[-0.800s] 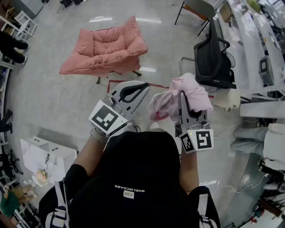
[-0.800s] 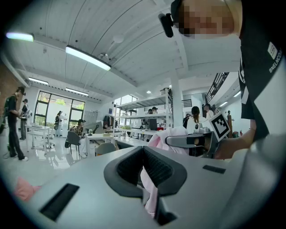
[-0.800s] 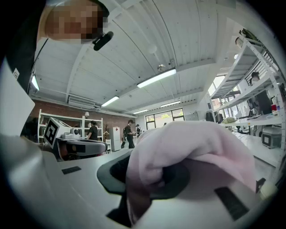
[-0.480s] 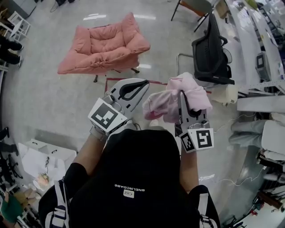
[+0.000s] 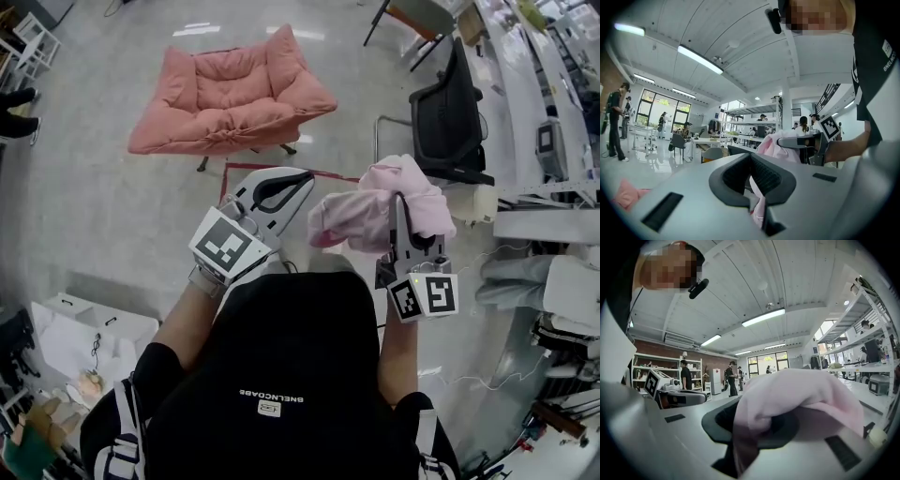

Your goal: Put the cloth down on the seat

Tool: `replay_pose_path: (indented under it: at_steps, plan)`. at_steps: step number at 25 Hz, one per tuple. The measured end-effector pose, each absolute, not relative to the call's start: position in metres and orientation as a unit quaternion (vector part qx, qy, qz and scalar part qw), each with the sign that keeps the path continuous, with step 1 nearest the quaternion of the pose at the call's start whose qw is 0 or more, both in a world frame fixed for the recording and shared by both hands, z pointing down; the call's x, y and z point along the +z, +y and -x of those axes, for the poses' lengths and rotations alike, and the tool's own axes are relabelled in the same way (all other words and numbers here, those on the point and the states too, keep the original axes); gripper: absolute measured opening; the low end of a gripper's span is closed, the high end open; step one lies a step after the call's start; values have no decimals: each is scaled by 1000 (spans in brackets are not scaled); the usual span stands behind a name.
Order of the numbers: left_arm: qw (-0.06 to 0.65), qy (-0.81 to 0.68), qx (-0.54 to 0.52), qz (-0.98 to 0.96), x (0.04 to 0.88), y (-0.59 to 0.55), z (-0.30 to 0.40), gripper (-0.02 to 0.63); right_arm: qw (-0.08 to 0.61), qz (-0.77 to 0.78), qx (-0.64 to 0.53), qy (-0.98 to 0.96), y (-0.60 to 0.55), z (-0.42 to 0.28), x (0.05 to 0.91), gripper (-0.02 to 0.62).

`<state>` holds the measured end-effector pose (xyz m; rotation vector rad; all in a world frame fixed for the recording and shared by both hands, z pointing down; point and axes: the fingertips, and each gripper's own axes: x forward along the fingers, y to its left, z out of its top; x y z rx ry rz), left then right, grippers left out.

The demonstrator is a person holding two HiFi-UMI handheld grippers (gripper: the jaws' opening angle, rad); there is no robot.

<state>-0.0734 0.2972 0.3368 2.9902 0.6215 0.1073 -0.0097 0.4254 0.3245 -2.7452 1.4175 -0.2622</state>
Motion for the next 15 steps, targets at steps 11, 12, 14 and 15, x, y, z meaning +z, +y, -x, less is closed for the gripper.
replay_pose_path:
  at_steps: [11,12,14,15]
  plan:
    - [58,198,47,-977,352,271,45,14,23,885,-100,455,405,-24,340,103]
    - [57,195,48,-978,353,269,40,14,24,884,-100,456,404,-30,342,103]
    - [55,189,49,-979,355,267,30,14,27,881,-106,461,400,-41,348,103]
    - [54,187,51,-980,357,266,24,14,28,879,-110,464,398,-47,352,103]
